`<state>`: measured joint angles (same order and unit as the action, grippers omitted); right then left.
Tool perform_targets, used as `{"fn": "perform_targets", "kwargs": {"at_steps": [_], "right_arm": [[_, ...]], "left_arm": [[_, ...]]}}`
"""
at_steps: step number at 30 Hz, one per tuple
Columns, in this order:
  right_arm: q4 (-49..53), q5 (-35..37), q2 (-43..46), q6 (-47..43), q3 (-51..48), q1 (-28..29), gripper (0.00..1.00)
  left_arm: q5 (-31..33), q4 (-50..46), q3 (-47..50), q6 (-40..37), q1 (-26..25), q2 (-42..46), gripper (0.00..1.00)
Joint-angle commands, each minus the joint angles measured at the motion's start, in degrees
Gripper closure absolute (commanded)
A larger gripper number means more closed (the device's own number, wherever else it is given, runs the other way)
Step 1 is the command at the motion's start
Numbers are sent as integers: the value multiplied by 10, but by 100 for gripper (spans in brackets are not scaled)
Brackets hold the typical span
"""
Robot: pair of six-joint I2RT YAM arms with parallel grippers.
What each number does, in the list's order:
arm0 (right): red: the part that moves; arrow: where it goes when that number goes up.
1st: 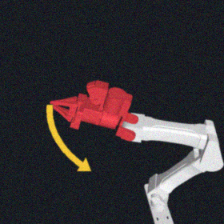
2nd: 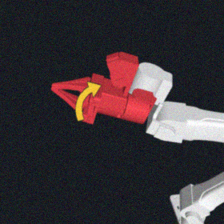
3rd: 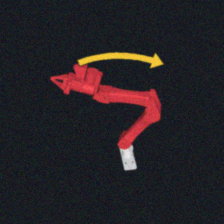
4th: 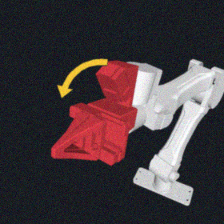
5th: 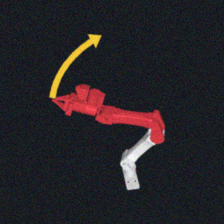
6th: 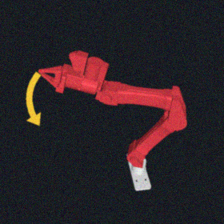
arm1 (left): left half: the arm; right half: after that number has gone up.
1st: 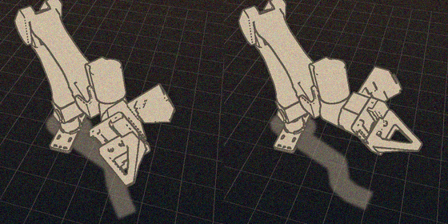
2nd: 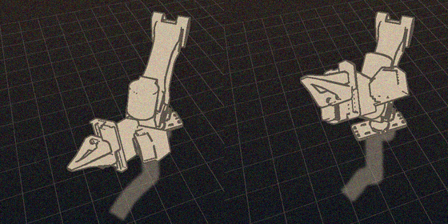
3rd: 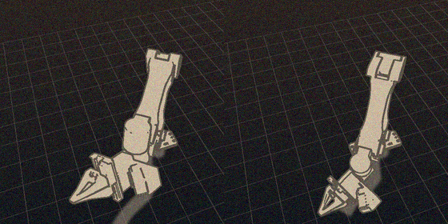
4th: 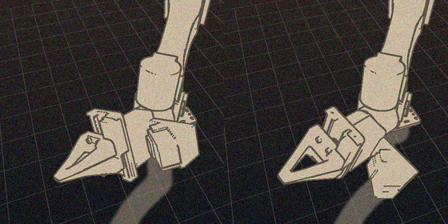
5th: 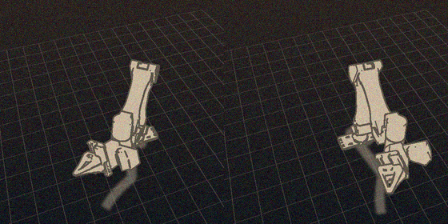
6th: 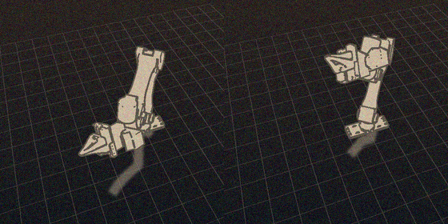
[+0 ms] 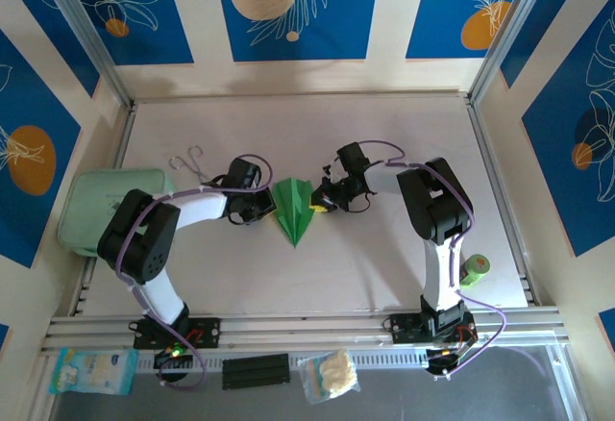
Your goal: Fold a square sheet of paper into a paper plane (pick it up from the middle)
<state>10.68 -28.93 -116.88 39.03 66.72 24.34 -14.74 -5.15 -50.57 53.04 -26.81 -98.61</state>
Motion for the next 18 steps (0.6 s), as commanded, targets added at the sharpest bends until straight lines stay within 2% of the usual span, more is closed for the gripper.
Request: {"fn": "perform_targets", "kwargs": {"at_steps": [1, 5, 9, 13, 18], "right_arm": [[20, 6, 7, 3, -5, -2, 98], [26, 0, 2, -1, 1, 0, 98], [29, -3, -1, -3, 6, 3, 98], [32, -5, -2, -4, 10, 4, 98], [34, -4, -5, -3, 11, 4, 98]], "left_arm": [[12, 3, 5, 15, -3, 24, 89], [23, -24, 1, 10, -5, 56, 75], [7, -26, 8, -5, -13, 95, 67], [-4, -23, 13, -7, -43, 105, 65], [-14, -14, -3, -14, -75, 77, 68]]}}
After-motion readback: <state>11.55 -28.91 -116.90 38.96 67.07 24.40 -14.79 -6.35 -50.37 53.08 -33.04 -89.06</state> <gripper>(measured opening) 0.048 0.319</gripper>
